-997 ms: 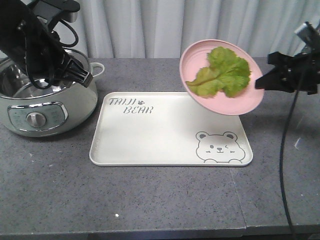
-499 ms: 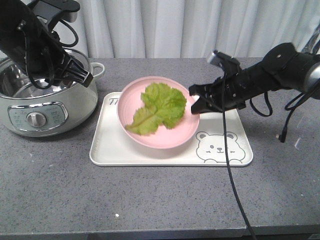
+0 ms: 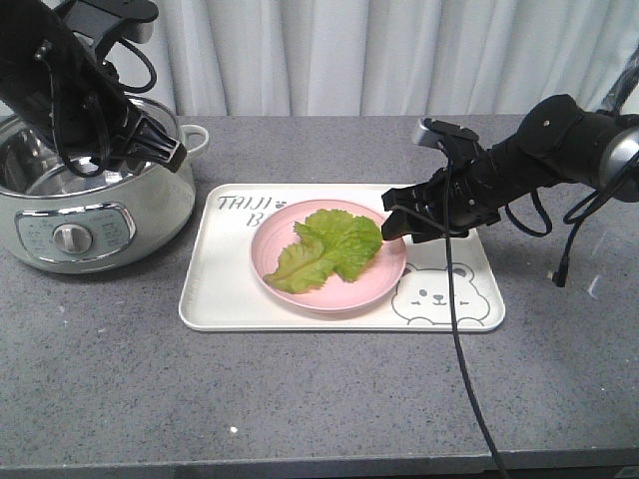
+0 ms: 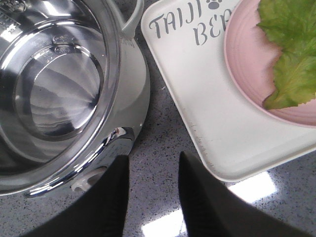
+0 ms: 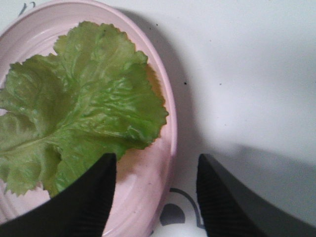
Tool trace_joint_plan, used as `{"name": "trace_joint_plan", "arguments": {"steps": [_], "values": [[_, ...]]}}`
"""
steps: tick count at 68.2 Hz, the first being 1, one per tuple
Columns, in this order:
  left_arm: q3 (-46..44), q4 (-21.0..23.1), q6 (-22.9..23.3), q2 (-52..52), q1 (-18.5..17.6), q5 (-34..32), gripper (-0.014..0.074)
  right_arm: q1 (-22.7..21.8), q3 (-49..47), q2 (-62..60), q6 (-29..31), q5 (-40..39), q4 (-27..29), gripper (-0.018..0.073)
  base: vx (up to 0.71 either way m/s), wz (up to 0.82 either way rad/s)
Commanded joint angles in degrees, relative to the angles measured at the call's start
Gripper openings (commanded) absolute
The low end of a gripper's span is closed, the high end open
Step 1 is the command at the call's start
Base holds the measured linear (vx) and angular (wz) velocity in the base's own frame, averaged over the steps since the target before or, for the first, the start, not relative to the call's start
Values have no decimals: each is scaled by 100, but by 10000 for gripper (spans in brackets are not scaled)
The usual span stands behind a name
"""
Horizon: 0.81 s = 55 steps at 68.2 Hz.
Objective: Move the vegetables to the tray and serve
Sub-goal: 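Lift the pink plate and set it onto the middle of the tray, then lower both grippers to the tray's side edges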
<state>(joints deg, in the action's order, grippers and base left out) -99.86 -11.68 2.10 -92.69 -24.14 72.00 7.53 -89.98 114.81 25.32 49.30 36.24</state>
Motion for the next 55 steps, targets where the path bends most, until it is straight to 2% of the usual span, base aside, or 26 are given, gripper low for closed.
{"name": "trace_joint_plan", "arguments": {"steps": [1, 15, 22, 33, 48, 55], "values": [[-144, -42, 130, 213, -20, -42, 238, -39, -175, -507, -144, -81, -152, 459, 0, 0], [-144, -42, 775, 213, -20, -42, 238, -39, -393, -957, -1066, 381, -1223, 442, 0, 0], [-71, -47, 881, 213, -20, -57, 238, -39, -576, -1076, -1580, 997, -1986, 430, 0, 0], [576, -52, 985, 213, -20, -328, 238, -39, -608, -1096, -1970, 1630, -2927, 426, 0, 0], [1589, -27, 1570, 213, -20, -887, 238, -39, -608, -1050, -2063, 1934, -3049, 426, 0, 0], [1811, 145, 1574, 213, -20, -1083, 238, -39, -608, -951, -2079, 2071, -3128, 426, 0, 0]]}}
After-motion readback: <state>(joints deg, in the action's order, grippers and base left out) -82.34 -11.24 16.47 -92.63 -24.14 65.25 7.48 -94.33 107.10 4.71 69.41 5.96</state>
